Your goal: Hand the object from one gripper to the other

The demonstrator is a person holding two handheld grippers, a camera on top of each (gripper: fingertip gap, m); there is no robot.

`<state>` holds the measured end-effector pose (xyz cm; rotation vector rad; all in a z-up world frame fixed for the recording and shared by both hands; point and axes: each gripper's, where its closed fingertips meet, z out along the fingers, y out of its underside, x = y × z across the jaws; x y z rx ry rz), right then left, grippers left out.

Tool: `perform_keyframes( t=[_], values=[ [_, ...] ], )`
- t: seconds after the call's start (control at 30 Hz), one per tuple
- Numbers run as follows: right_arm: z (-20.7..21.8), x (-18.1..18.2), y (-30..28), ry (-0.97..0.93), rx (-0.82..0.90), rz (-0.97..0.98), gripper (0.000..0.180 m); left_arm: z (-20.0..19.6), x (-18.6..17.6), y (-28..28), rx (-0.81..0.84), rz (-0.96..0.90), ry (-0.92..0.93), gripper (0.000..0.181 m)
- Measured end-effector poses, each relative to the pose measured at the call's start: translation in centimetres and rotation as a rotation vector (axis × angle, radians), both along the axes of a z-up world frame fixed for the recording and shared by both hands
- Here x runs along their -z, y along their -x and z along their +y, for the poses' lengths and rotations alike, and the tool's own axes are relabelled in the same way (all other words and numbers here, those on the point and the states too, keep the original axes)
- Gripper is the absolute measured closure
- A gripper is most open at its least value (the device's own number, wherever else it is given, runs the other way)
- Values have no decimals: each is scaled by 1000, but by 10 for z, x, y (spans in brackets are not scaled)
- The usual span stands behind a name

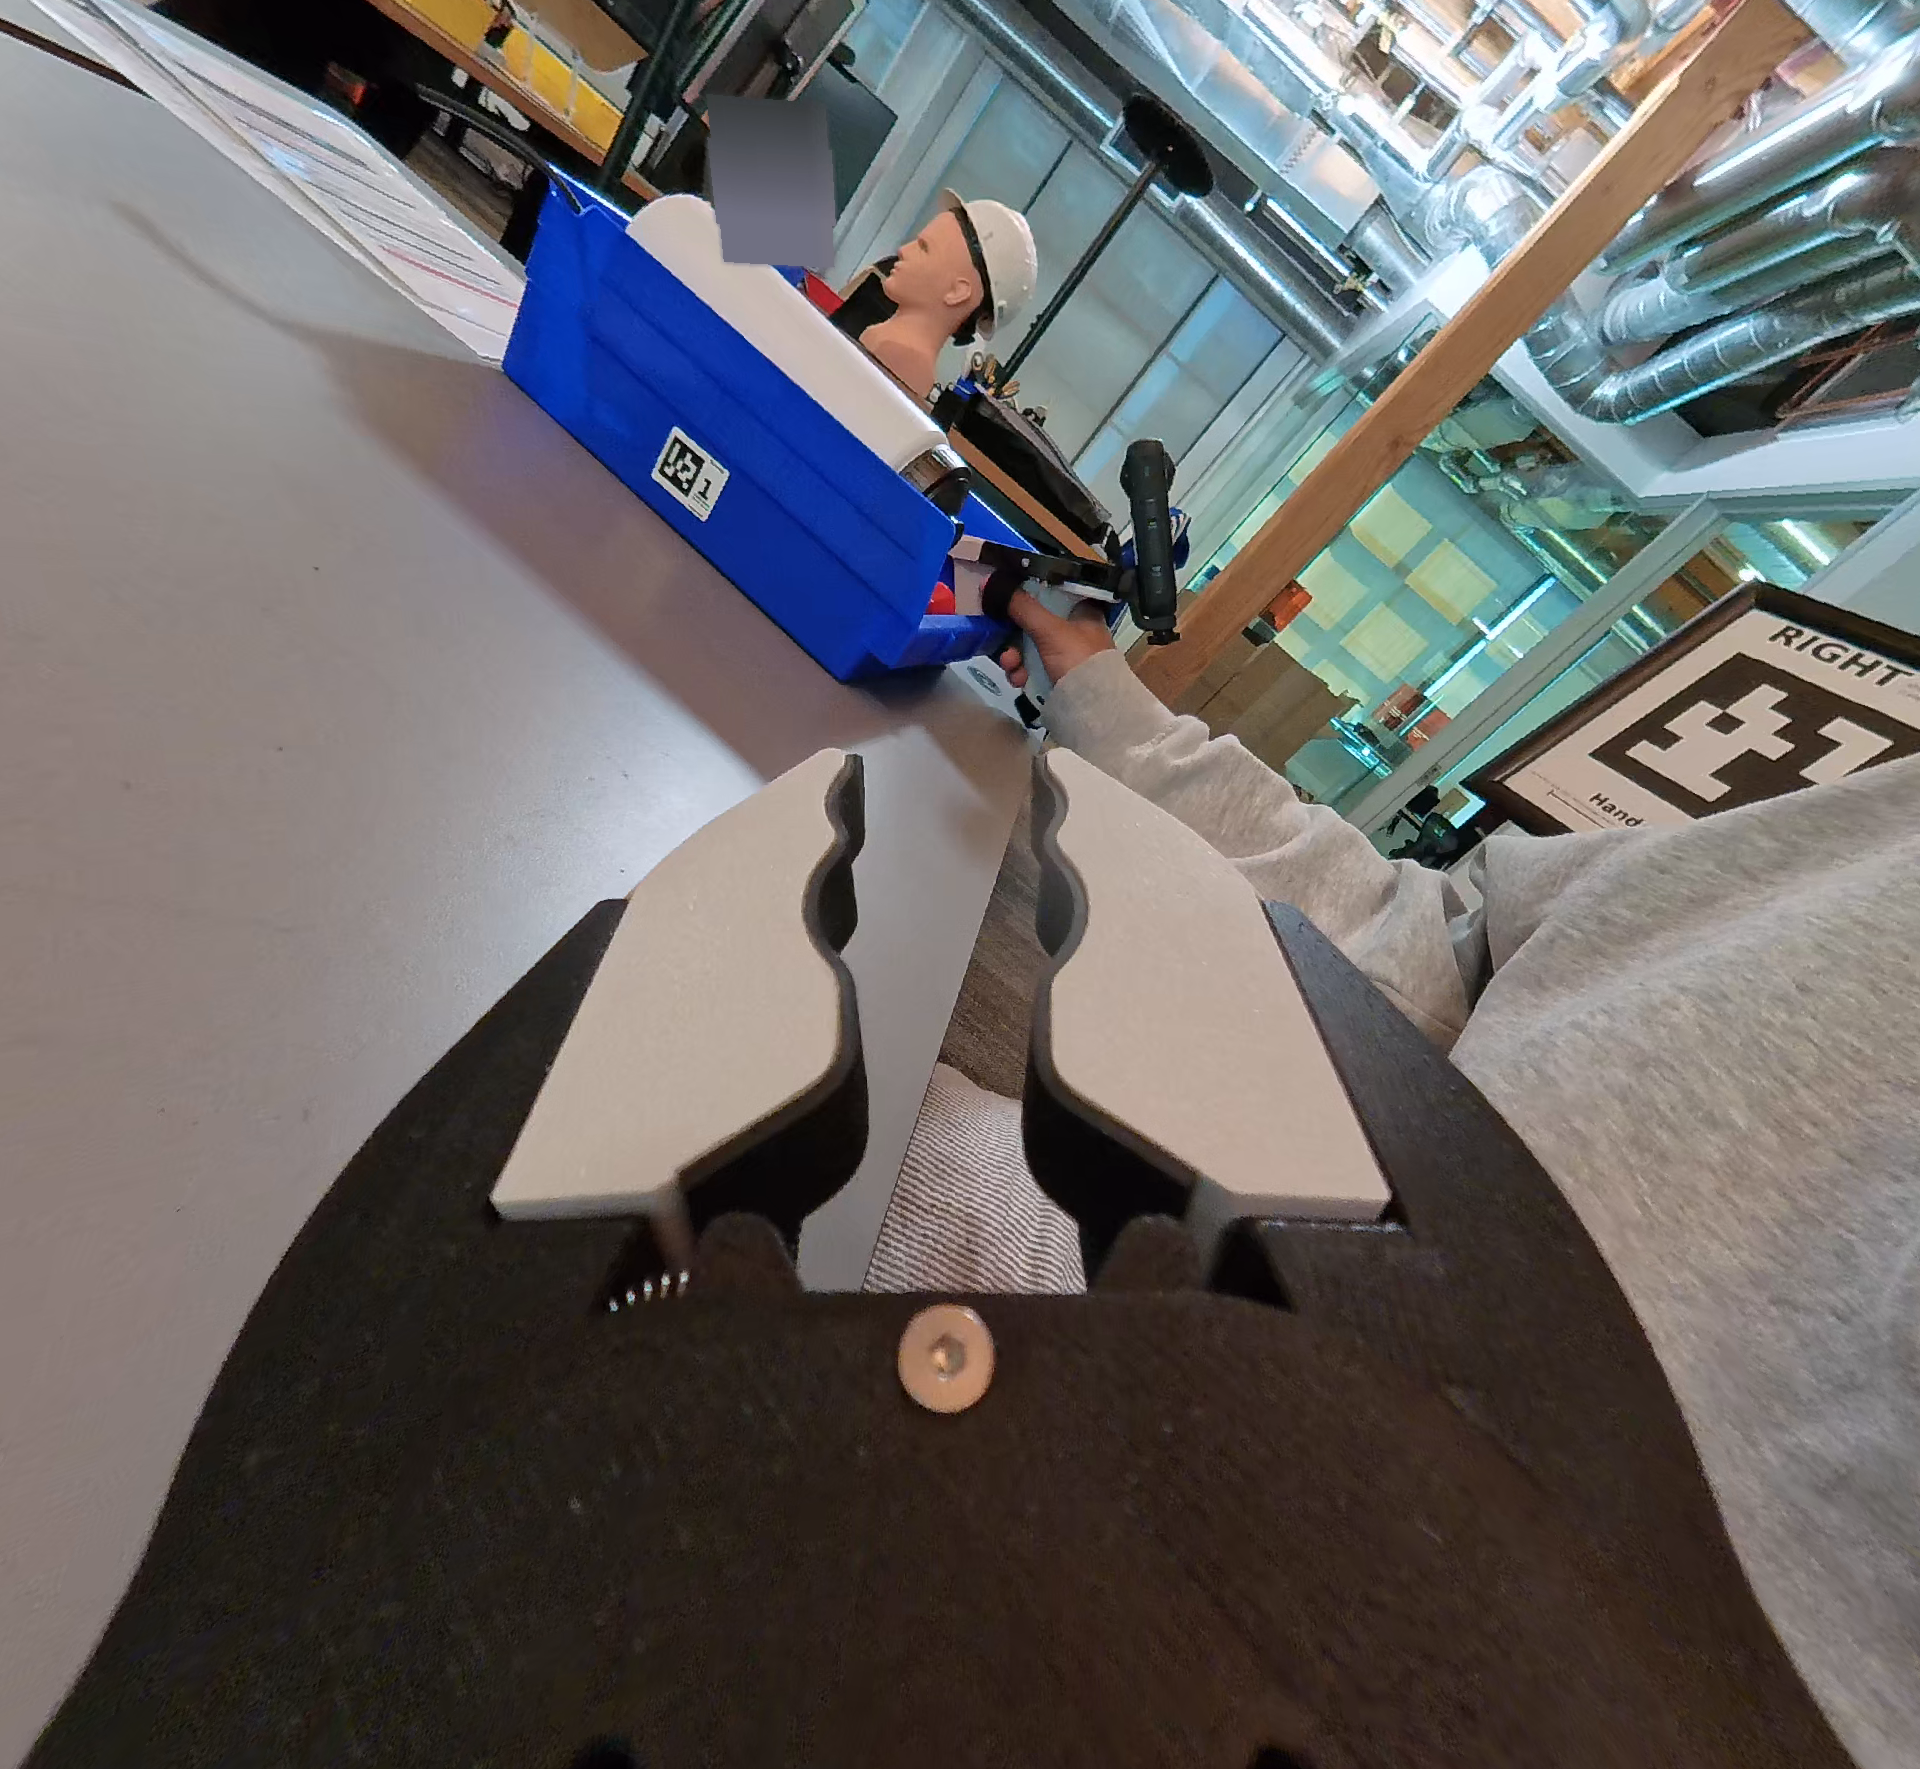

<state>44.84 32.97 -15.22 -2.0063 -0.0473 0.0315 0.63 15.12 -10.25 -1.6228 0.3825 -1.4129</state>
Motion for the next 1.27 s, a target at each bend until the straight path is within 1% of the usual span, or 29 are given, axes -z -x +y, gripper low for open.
perform_keyframes(
  t=[0.13, 0.23, 0.6, 0.8, 1.1, 1.17, 1.27],
  values=[
    [0, 0, 0, -3, 0, 25, 174, 0, 0, 0, -2, -4, 5, 151],
    [0, 0, 1, -5, 1, 80, 174, 1, 0, 1, -6, -5, 5, 151],
    [0, 0, 0, -8, 5, -10, 174, 3, 0, 3, -13, -26, 21, 151],
    [0, 1, 1, 1, 2, 80, 173, 5, -1, 5, -26, -37, 25, 151],
    [0, 0, 1, -6, -5, 89, 173, 7, -1, 7, -35, -52, 37, 151],
    [-1, 1, 1, -2, 4, 125, 173, 7, -1, 7, -37, -54, 39, 151],
    [-1, 0, 1, 9, 26, 232, 171, 7, -1, 7, -38, -59, 42, 151]
  ],
)
